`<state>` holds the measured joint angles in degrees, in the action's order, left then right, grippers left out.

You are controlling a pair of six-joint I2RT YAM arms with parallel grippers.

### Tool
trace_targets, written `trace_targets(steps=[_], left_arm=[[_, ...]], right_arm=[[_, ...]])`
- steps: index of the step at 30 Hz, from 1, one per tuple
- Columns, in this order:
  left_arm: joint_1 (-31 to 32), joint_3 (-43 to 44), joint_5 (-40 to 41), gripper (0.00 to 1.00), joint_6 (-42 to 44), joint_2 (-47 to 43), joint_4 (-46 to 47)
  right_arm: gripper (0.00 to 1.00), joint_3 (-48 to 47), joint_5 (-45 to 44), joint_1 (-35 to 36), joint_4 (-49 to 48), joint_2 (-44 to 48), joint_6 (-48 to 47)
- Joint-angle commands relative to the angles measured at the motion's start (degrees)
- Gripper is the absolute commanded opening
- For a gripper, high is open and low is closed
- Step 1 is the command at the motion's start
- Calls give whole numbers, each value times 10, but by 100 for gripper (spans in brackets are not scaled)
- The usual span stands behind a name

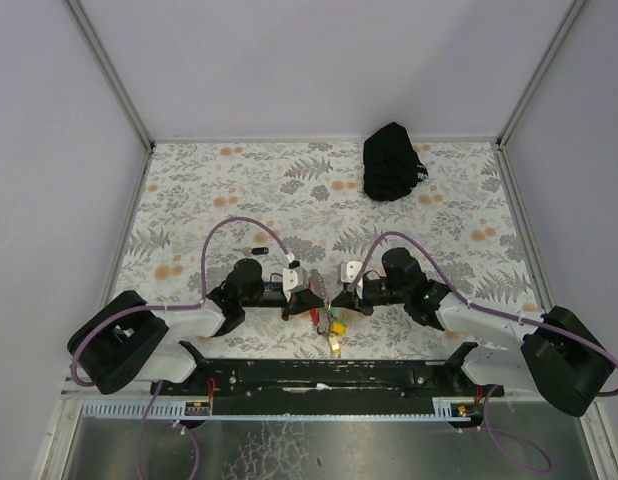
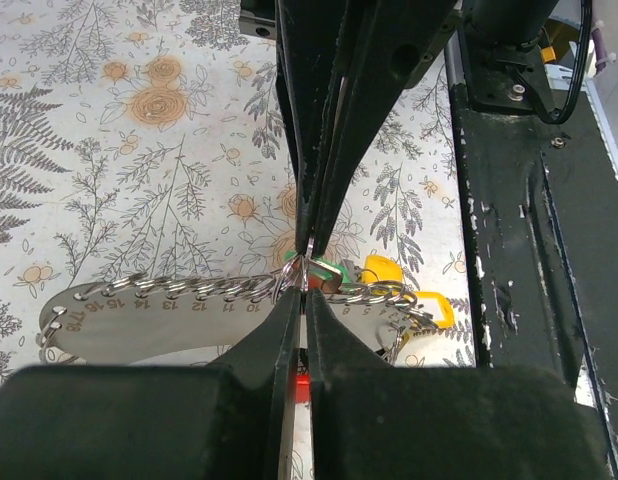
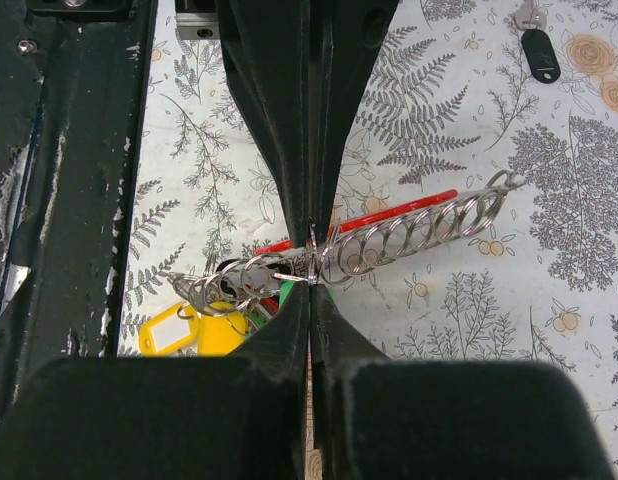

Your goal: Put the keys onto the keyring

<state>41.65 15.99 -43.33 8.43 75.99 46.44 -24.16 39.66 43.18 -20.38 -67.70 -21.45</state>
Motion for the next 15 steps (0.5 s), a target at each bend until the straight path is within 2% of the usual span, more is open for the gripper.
trace_targets(steps=[1, 8, 15], left_arm=[[9, 15, 26, 0, -7, -15, 45], [8, 4, 127, 0, -109, -32, 59], [11, -10, 166, 0, -193, -54, 79]], right_arm=[[0, -23, 3, 13, -21, 7, -4], [0, -16, -31, 26, -15, 20, -26], [0, -24, -77, 52, 6, 16, -46]])
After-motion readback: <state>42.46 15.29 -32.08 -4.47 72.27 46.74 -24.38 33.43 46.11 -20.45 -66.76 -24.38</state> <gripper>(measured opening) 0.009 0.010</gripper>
